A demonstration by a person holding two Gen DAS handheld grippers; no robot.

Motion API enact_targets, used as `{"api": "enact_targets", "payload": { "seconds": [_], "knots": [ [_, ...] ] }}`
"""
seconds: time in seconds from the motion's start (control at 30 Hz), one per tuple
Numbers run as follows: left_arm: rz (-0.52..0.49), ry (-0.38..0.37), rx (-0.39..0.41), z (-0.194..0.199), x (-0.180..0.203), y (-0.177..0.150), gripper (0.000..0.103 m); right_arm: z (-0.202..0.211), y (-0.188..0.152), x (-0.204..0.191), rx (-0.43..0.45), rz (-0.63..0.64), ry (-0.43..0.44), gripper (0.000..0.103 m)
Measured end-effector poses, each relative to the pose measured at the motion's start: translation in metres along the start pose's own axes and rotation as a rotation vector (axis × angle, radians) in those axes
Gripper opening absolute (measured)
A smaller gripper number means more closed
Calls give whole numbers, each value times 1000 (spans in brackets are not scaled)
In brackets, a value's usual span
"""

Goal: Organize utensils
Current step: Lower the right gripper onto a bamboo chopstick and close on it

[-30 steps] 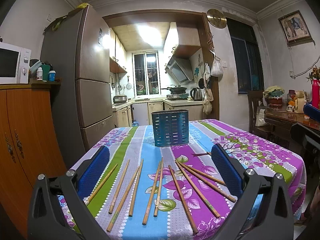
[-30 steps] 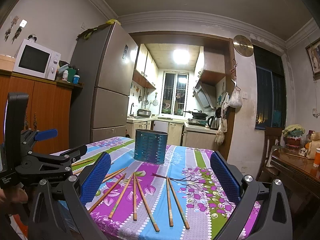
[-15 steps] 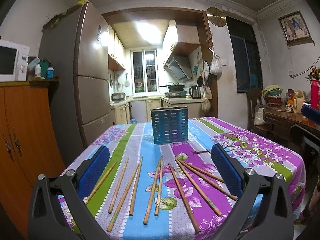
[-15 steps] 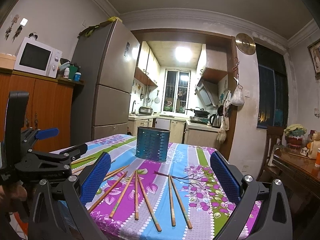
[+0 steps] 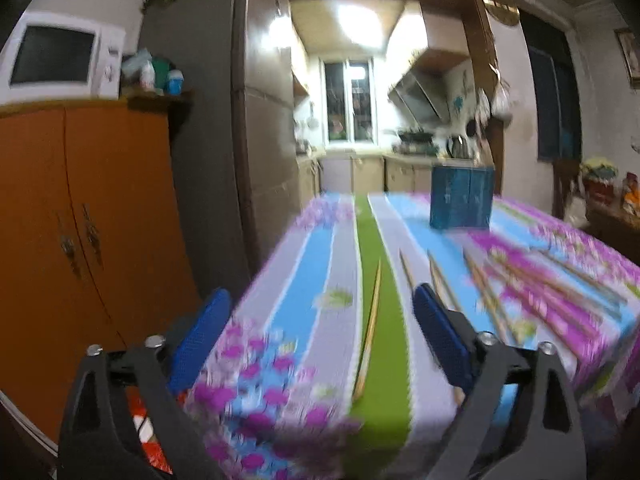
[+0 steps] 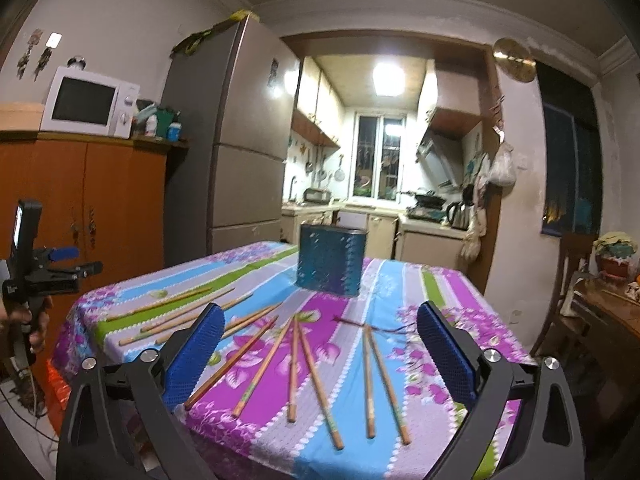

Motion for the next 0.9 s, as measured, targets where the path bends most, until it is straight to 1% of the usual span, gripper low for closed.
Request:
{"api": "enact_targets", "payload": {
  "seconds": [0.03, 0.07, 0.13, 0.17, 0.2, 0.23, 0.3, 0.33, 0.43, 0.5, 0.6, 0.67, 0.73, 0.83, 0.9],
  "knots": [
    [-8, -27, -21, -2, 1, -9, 78, -3, -3, -4, -9, 1, 11, 92],
    [-25, -45, -37, -1, 5, -16, 75, -8, -7, -8, -23, 2, 27, 90],
    [-68, -89, -66, -2, 18, -34, 64, -18, -14, -18, -52, 7, 56, 81],
    [-80, -105, -76, -1, 25, -40, 61, -23, -18, -24, -66, 11, 69, 78],
    [-90, -124, -85, -2, 31, -45, 57, -27, -22, -28, -79, 14, 78, 73],
    [-98, -135, -93, -3, 35, -46, 52, -33, -27, -32, -100, 14, 92, 71],
    [-105, -145, -99, -5, 37, -49, 46, -38, -32, -37, -117, 14, 101, 71],
    [-102, -152, -106, -10, 35, -49, 39, -41, -36, -39, -125, 12, 106, 70],
    [-85, -159, -127, -18, 31, -51, 26, -48, -43, -43, -147, 5, 112, 68],
    [-76, -163, -140, -23, 29, -54, 22, -51, -49, -45, -164, -1, 117, 63],
    [-73, -163, -141, -29, 31, -55, 22, -55, -58, -44, -189, -1, 122, 51],
    [-74, -161, -133, -31, 33, -53, 22, -54, -64, -45, -208, 2, 130, 46],
    [-74, -161, -126, -32, 35, -53, 22, -54, -72, -46, -232, 6, 138, 39],
    [-74, -161, -120, -33, 38, -52, 22, -59, -86, -50, -273, -9, 159, 31],
    [-69, -158, -116, -33, 39, -51, 22, -63, -91, -52, -288, -32, 168, 30]
  ]
}}
Point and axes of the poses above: each gripper's, at about its wrist camera, not at the fingertips, and z roughly against the way its jaws point, x to its right, y to its top, the point moved 9 cm from there along -z, roughly the way its jaws point, and after that the axes turned 7 degrees about y, right-handed, at the moved point
